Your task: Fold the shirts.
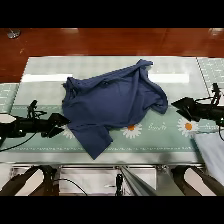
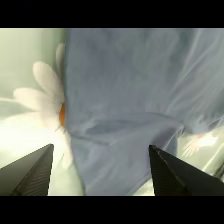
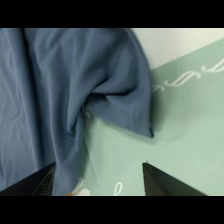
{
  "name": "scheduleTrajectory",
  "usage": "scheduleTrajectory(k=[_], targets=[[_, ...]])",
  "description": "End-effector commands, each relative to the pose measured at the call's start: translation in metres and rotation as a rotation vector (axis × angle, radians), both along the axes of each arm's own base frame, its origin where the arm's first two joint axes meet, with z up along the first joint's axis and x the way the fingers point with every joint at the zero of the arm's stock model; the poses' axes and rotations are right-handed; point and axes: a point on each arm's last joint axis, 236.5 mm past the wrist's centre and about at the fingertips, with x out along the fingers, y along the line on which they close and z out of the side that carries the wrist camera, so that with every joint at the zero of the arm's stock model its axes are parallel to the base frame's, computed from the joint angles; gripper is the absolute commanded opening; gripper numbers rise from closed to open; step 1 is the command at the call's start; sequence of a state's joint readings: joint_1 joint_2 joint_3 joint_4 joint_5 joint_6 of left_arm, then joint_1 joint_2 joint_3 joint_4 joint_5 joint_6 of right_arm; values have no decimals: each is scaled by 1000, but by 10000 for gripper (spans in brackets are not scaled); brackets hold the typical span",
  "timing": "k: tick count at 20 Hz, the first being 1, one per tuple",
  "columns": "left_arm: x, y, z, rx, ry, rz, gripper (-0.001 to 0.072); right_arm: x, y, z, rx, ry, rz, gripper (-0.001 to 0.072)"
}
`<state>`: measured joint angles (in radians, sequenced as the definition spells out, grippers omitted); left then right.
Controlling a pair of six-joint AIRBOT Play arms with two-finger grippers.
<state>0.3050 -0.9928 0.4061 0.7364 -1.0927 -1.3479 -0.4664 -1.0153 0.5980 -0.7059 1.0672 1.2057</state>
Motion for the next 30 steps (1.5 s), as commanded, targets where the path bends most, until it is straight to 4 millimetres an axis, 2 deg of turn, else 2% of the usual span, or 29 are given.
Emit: scheduleTrajectory(k=[1, 3, 7, 10, 11, 12, 13, 15, 17, 19, 21, 23, 25, 30], targets=[[9, -6, -2, -42, -45, 52, 706, -7, 22, -1, 22, 1, 44, 621], [11, -7, -8, -33, -39, 58, 706, -6, 29, -1, 22, 4, 55, 621], [11, -27, -23, -13, -31, 4, 705, -5, 32, -1, 33, 12, 43, 621], [26, -53, -12, -96, -118, -35, 703, -5, 31, -1, 34, 15, 34, 621], [27, -53, -13, -93, -112, -43, 657, -3, 27, -2, 23, 11, 22, 621], [25, -54, -11, -96, -109, -85, 192, 0, 17, -1, 14, 7, -8, 622], [25, -55, -5, -102, -136, -138, 25, 2, 5, -1, 11, 7, -48, 621], [33, -58, 12, -127, -172, -176, 18, -4, -19, -8, -23, 35, -93, 622], [43, -57, 22, -123, -203, -181, 19, -29, -37, -31, -132, 149, -73, 621], [49, -56, 26, -116, -222, -181, 19, -55, -41, -52, -185, 272, -30, 621], [50, -56, 26, -116, -223, -181, 19, -62, -27, -64, -161, 328, 20, 621], [50, -55, 26, -115, -224, -180, 19, -51, -9, -71, -112, 328, 42, 621], [51, -55, 26, -113, -224, -178, 19, -31, 3, -75, -100, 306, 66, 621], [51, -55, 26, -113, -224, -178, 19, 25, 15, -76, -107, 277, 124, 621]])
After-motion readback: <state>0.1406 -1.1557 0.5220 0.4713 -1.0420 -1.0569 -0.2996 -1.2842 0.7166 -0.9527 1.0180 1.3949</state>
